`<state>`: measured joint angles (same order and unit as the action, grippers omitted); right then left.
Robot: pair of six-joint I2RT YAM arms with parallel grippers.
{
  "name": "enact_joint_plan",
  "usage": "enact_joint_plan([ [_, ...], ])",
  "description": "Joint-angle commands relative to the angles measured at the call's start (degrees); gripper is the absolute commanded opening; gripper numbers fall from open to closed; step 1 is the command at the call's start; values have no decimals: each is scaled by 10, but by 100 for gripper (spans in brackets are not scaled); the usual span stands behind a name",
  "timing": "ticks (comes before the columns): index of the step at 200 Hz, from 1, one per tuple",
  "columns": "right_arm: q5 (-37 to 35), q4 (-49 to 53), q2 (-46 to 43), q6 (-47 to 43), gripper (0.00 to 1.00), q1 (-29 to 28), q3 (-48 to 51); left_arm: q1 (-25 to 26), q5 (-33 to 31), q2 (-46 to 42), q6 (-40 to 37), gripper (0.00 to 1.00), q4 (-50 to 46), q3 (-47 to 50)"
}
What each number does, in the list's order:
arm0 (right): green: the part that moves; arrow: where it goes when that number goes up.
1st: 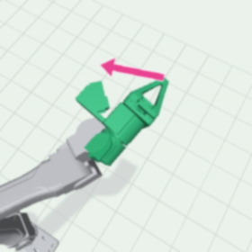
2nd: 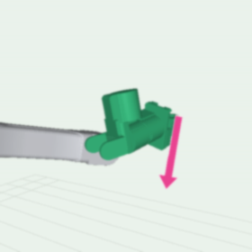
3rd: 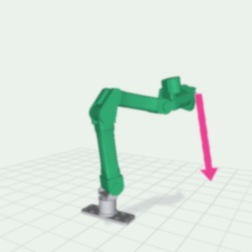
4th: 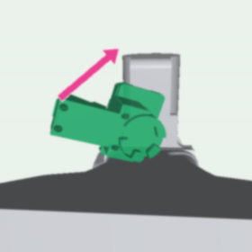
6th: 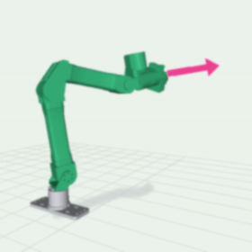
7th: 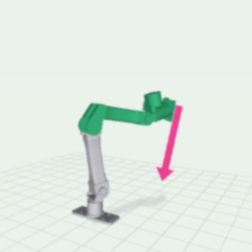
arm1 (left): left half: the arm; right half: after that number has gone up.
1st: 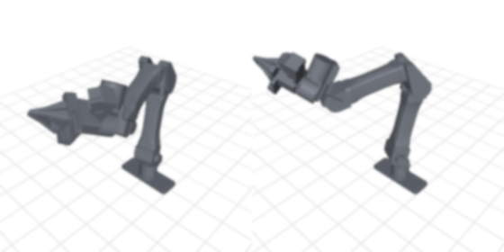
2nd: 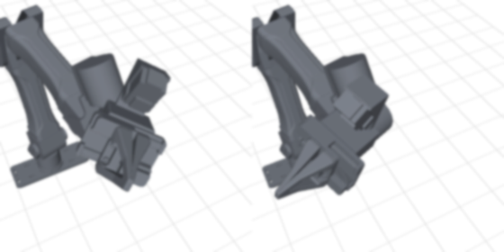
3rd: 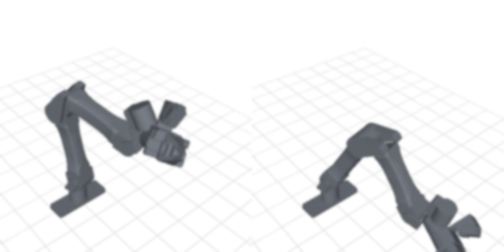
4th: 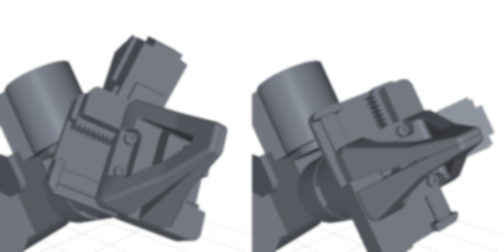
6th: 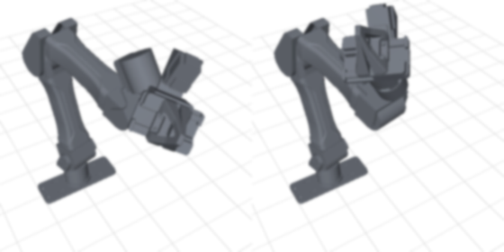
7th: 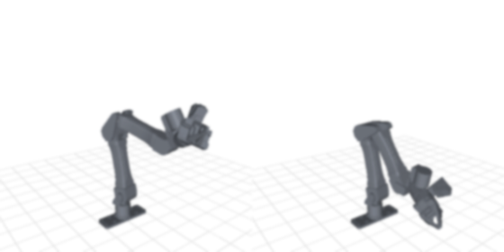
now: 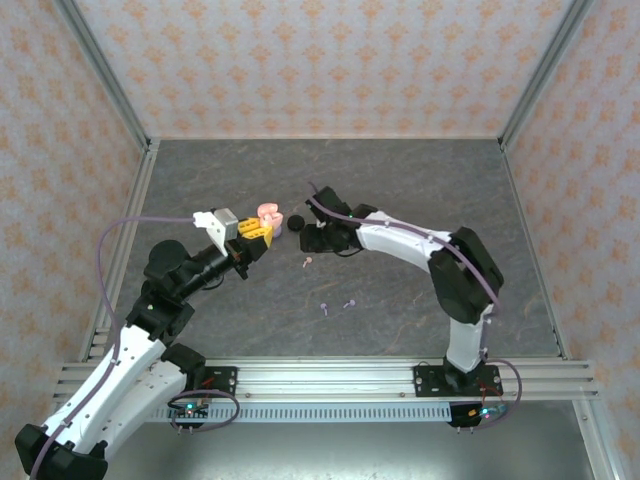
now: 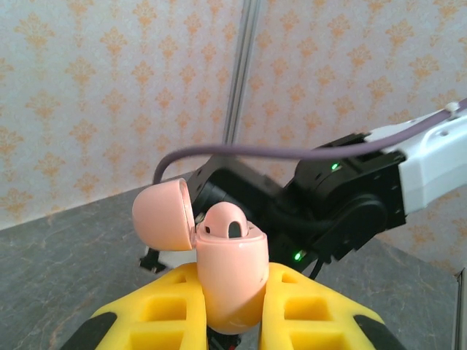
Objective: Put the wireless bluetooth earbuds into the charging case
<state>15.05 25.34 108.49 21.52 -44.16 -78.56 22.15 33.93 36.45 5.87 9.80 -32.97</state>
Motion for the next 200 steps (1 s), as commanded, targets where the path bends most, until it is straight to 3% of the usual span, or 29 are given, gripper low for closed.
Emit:
enact_joint_plan([
  [1,-12,21,27,11,48,-10,-34,4,-10,-9,-15,14,1,-19],
  [128,-30,69,110,10,42,-27,-83,4,-12,-6,-11,14,-4,-22],
  [200,-24,83,135,12,29,-32,-88,4,-14,-5,-9,14,-8,-23],
])
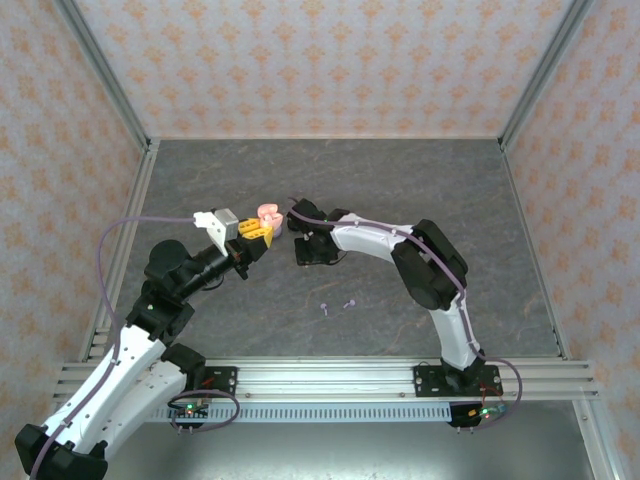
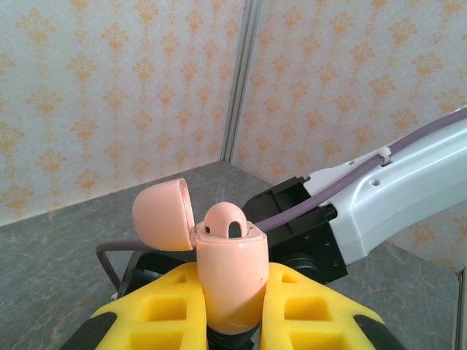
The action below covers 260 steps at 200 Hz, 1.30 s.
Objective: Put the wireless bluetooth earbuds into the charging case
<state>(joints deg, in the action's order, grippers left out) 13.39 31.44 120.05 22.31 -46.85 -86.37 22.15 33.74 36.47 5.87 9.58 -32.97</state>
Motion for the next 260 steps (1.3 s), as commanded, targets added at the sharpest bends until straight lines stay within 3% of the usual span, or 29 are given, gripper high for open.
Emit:
enact_joint_plan([
  [1,-7,22,19,4,28,-5,-10,4,-12,-5,-9,14,-6,-23],
  [70,-20,-17,-20,-9,22,-4,14,4,-12,-4,-9,14,-7,-22],
  [151,-81,-100,-269,-25,21,11,105,4,-3,12,13,14,40,-8],
  [195,-64,-194,-406,-16,21,11,146,5,6,35,27,14,75,-4],
  [260,-51,-322,-463,-15,20,-30,165,5,16,64,41,14,107,-5],
])
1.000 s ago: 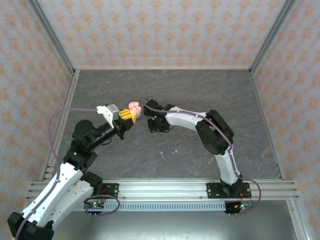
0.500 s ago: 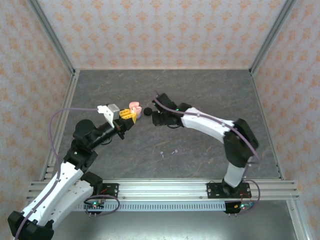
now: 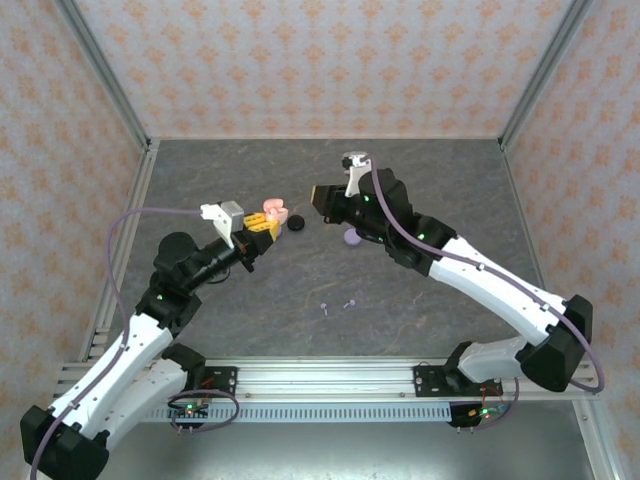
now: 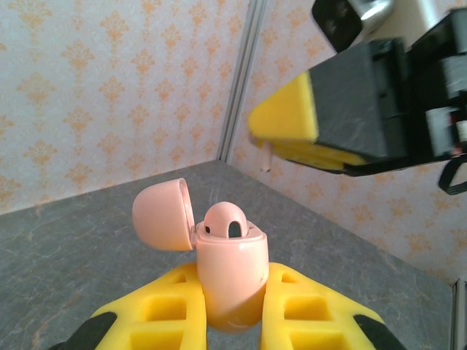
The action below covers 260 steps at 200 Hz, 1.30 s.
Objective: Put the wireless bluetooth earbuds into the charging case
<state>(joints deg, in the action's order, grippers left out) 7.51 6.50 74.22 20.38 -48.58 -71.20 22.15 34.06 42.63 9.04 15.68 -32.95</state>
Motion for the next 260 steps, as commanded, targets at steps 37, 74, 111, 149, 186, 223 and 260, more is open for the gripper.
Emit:
enact_joint_plan([
  [37,28,-104,19,11,20,-26,-1,5,15,9,10,14,51,-6],
  [74,48,-116,42,19,19,-30,-15,5,17,12,9,14,50,-7],
  [111,55,-130,51,19,19,-40,-17,5,18,11,9,14,49,-6],
  [149,59,-137,52,18,19,-45,-16,6,18,11,9,14,47,-5],
  [186,65,-135,50,24,19,-46,-15,7,17,11,9,14,48,-5],
  [223,72,-132,53,32,19,-46,-12,7,16,10,9,14,49,-5],
  [260,75,-119,58,37,19,-46,-12,7,15,10,9,14,50,-4],
])
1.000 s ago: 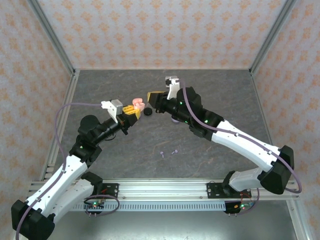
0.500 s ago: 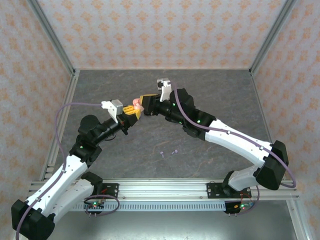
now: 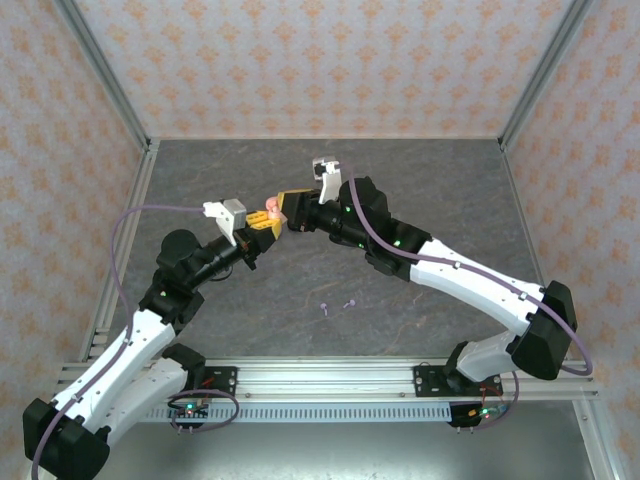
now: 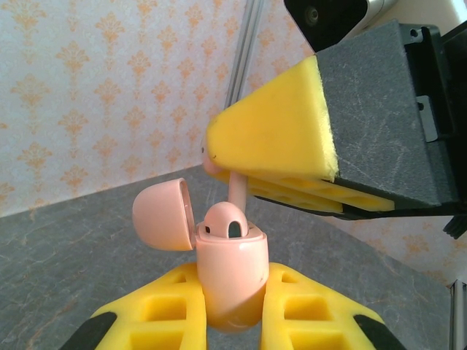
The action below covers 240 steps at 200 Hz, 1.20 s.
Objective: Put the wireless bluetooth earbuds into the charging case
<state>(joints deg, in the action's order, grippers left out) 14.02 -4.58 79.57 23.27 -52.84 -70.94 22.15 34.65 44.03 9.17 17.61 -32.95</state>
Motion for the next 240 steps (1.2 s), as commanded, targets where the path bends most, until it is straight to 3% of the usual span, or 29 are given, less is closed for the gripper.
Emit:
enact_joint_plan([
  [1,10,-8,5,9,19,-3,-14,7,10,-4,8,14,30,-4],
  [171,-8,47,14,4,20,-3,-27,8,13,-12,6,14,37,3],
  [240,-1,45,8,-4,28,-3,-42,8,12,-9,6,14,41,5],
])
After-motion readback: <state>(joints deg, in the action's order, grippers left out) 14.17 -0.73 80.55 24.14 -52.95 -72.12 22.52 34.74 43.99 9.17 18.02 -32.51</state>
